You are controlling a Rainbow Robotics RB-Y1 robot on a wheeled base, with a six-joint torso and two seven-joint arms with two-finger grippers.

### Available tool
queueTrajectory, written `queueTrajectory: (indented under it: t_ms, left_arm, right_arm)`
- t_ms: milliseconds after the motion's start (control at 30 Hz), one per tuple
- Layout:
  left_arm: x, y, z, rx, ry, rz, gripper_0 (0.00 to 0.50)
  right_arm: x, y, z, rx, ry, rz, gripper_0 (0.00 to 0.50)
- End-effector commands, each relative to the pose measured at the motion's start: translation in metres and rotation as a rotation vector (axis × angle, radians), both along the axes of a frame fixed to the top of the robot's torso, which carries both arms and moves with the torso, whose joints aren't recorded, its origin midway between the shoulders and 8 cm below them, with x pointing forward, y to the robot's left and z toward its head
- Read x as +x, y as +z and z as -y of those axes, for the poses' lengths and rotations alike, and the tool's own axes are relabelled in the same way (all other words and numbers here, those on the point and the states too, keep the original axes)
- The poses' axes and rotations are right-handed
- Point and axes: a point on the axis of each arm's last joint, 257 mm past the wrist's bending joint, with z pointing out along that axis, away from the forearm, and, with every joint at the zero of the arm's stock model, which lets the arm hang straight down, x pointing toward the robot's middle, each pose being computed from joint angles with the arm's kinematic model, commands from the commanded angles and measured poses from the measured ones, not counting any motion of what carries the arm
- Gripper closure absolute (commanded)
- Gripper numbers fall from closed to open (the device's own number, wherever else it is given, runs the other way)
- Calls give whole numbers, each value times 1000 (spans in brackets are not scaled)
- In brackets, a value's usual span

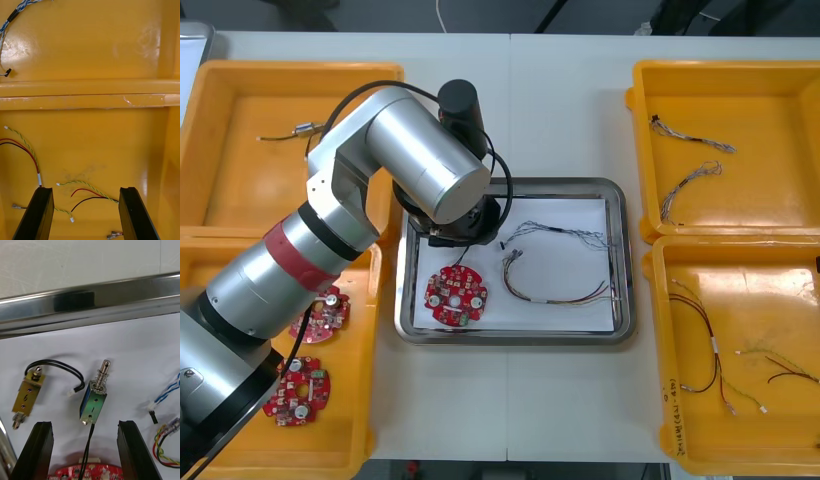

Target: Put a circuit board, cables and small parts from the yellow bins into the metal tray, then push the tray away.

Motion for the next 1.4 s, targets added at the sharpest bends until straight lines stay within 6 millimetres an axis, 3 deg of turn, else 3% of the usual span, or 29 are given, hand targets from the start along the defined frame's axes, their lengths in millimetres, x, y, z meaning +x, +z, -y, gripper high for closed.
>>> queueTrajectory:
  t_ms: [33, 233, 800, 1033, 1400]
  left_arm:
    - [-4, 36, -3, -68, 73, 28, 0]
    - [-7, 67, -29, -71, 109, 43, 0]
    - [-20, 126, -109, -111, 150, 130, 0]
    - [-31, 135, -147, -103, 158, 159, 0]
    - [-47, 143, -225, -56, 168, 169, 0]
  right_arm:
    - [-5, 10, 11, -14, -44, 20, 0]
    - [-5, 9, 10, -12, -45, 18, 0]
    - [-5, 9, 9, -7, -47, 17, 0]
    - [-5, 8, 7, -5, -46, 15, 0]
    - [-4, 16, -7, -56, 12, 28, 0]
